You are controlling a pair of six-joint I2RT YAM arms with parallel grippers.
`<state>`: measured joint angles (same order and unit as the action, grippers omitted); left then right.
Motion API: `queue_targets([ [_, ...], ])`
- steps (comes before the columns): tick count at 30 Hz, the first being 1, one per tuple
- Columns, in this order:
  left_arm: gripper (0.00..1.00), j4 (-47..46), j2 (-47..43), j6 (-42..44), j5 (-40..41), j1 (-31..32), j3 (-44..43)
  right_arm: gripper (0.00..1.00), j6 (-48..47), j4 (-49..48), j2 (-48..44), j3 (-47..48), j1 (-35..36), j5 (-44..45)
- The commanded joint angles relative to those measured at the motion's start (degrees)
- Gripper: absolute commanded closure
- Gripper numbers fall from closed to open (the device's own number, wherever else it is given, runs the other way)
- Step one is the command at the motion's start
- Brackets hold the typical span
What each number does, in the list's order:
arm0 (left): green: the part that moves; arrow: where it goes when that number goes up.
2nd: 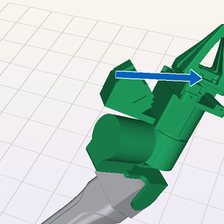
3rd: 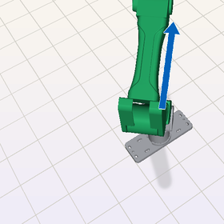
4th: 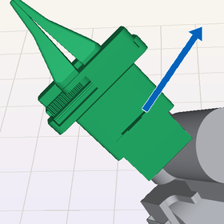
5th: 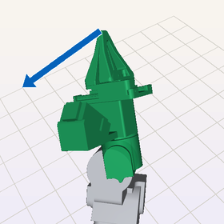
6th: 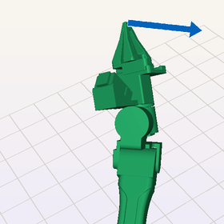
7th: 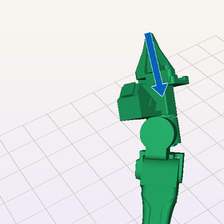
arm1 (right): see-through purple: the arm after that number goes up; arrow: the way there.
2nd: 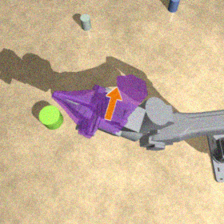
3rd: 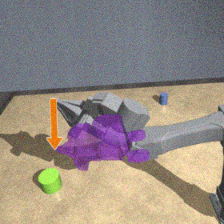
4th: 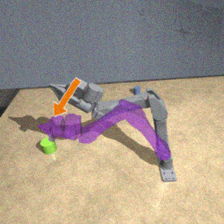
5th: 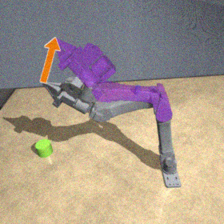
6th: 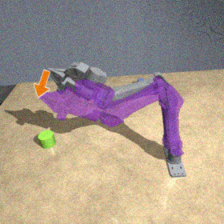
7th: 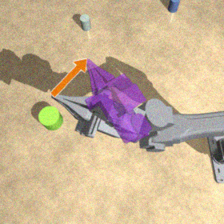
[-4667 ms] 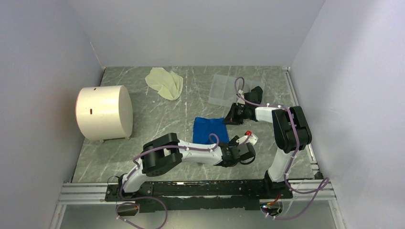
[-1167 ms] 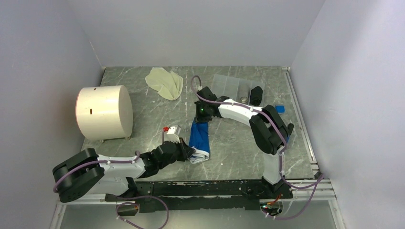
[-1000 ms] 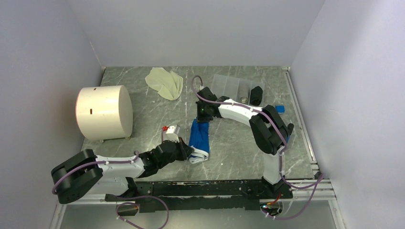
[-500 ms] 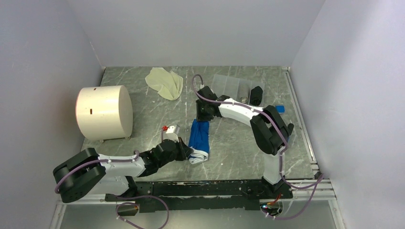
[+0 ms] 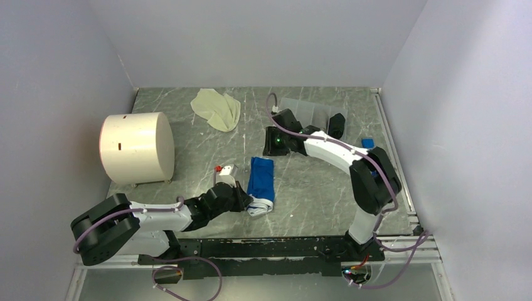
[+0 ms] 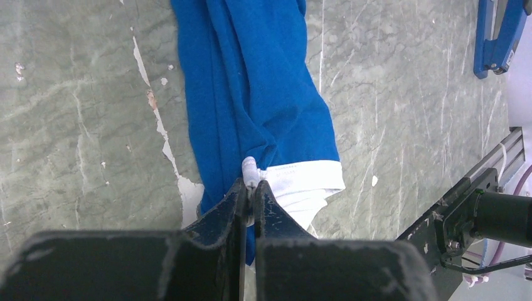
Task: Roll the underwear
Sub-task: Fold the underwear at the center of the board.
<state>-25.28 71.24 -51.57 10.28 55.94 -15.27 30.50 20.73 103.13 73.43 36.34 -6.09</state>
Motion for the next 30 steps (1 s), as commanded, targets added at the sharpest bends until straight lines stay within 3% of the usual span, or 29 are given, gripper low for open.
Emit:
queue_targets([
  [1,0.92,2.14,-0.97,2.71,-0.93,-0.11,-2.43,0.73,-1.50,-5.48,-4.50,-4.95,-0.39,-2.45],
  [5,0.90,3.73,0.38,3.97,-1.19,-0.13,-4.38,0.81,-1.64,-6.73,-0.67,-5.54,-0.62,-4.48],
  [9,0.89,7.32,0.38,4.33,-0.05,-0.13,-6.31,0.83,-2.06,-7.42,3.83,-4.65,-1.19,0.07],
  [15,0.68,15.99,-4.73,4.08,2.56,-0.13,-8.23,0.86,-3.64,-4.50,6.94,-1.89,-2.04,5.54],
  [17,0.56,18.46,-7.52,4.62,3.39,-0.13,-8.63,0.85,-4.10,-3.81,6.01,-1.23,-2.13,4.50],
  [21,0.47,26.59,-12.07,5.83,6.96,-0.17,-11.01,0.82,-4.41,-3.51,2.40,-0.89,-2.19,2.31],
  [26,0.41,29.30,-14.28,8.32,7.79,-0.13,-14.24,0.82,-3.92,-5.12,-1.62,-1.45,-2.15,-2.39],
  [30,0.42,29.40,-10.00,10.60,6.36,-0.14,-18.07,0.83,-2.02,-8.09,-1.74,-2.64,-1.76,-8.16],
])
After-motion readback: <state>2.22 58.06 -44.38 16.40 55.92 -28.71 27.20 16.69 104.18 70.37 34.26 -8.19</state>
